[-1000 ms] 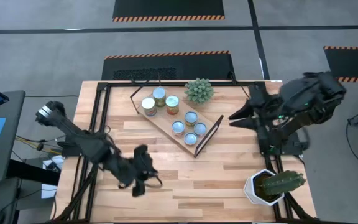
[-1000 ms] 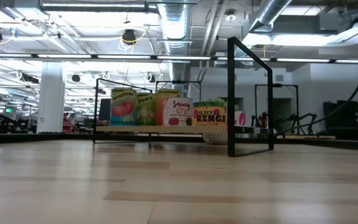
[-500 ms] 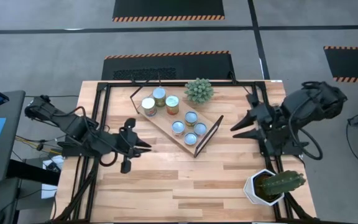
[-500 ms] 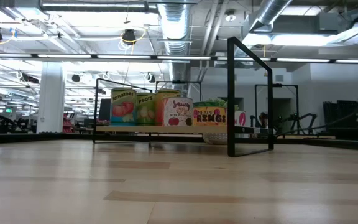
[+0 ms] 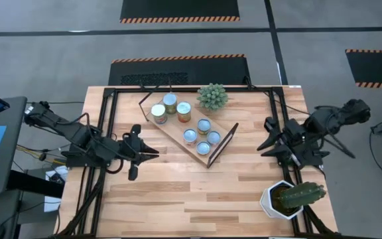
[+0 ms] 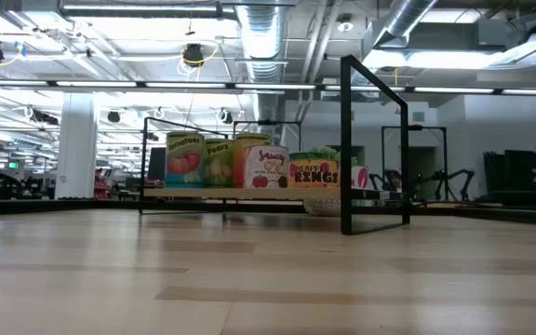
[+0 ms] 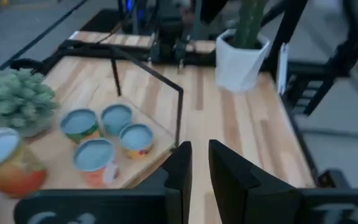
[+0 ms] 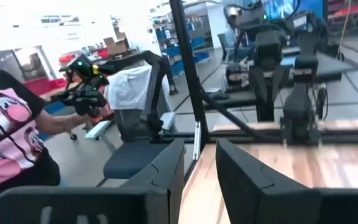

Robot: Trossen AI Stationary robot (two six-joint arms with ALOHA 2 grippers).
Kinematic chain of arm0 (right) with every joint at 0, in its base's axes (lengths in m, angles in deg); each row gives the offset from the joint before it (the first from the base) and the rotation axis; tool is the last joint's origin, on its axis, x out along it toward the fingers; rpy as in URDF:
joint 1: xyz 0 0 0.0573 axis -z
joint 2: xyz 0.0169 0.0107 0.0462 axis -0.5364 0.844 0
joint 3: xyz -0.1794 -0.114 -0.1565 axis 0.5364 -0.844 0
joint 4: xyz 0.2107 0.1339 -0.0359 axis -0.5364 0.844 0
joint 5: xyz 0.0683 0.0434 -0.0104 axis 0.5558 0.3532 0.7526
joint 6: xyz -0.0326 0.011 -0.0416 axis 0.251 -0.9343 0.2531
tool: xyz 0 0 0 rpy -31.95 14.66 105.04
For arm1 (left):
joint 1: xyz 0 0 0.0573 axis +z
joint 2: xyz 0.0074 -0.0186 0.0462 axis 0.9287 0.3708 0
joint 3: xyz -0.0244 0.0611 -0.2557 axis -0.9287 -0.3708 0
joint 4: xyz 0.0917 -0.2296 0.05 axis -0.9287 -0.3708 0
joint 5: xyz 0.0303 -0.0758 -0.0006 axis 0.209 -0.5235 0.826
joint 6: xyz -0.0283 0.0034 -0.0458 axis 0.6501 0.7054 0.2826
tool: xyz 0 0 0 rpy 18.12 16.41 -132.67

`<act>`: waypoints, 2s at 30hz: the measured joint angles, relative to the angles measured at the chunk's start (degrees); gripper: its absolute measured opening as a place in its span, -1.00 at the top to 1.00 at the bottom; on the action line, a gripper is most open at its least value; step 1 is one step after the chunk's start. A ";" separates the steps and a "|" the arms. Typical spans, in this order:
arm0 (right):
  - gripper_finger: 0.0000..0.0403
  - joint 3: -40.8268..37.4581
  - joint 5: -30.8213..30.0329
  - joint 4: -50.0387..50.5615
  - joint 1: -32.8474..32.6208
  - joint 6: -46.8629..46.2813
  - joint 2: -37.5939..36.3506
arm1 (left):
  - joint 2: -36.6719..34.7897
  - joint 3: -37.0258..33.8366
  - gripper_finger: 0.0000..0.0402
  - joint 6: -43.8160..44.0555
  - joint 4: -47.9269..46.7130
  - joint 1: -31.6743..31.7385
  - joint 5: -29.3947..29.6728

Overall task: Pick and place cans onto a shelf
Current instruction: Return to Home Position

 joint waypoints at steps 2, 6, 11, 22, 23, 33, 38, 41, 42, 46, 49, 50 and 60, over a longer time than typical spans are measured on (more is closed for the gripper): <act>0.41 -4.51 0.00 -2.28 0.00 -1.59 -2.31 | -3.42 -6.82 0.78 -0.04 8.73 1.05 -1.48; 0.41 -11.13 -0.01 -5.15 0.47 -1.53 -5.05 | -9.80 -20.02 0.78 -1.85 26.76 5.86 -8.58; 0.41 -16.97 2.18 -8.87 1.46 1.02 -8.90 | -15.67 -33.62 0.78 2.88 41.02 12.14 -16.99; 0.41 -33.61 8.50 -16.89 5.03 4.80 -22.54 | -20.61 -47.64 0.78 0.91 52.86 17.42 -18.70; 0.41 -34.92 8.50 -16.72 5.35 4.80 -24.03 | -20.64 -48.46 0.78 0.12 53.90 17.42 -19.11; 0.41 -43.40 13.42 -12.63 8.39 5.84 -36.50 | -21.31 -53.47 0.78 0.28 56.78 17.47 -11.17; 0.41 -43.58 15.95 -9.18 10.33 7.08 -36.52 | -24.23 -55.53 0.78 0.11 56.06 17.46 -10.47; 0.41 -43.58 16.20 -7.32 11.62 8.43 -36.52 | -27.14 -56.78 0.78 -0.52 55.90 17.49 -10.11; 0.41 -43.58 16.85 -7.13 12.07 9.33 -36.54 | -28.11 -57.25 0.78 -0.55 55.93 17.49 -10.08; 0.41 -43.58 19.10 -5.22 14.27 10.75 -36.54 | -32.13 -58.33 0.78 -0.04 54.02 17.51 -9.58; 0.41 -43.58 20.66 -4.70 16.20 10.78 -36.56 | -34.56 -58.33 0.78 0.39 51.00 17.51 -8.69; 0.41 -43.58 21.46 -4.67 16.95 10.93 -36.55 | -35.20 -58.35 0.78 0.39 50.58 17.51 -8.22; 0.41 -43.58 28.88 -3.74 25.53 11.82 -36.54 | -40.40 -58.39 0.78 0.04 46.54 17.52 -5.98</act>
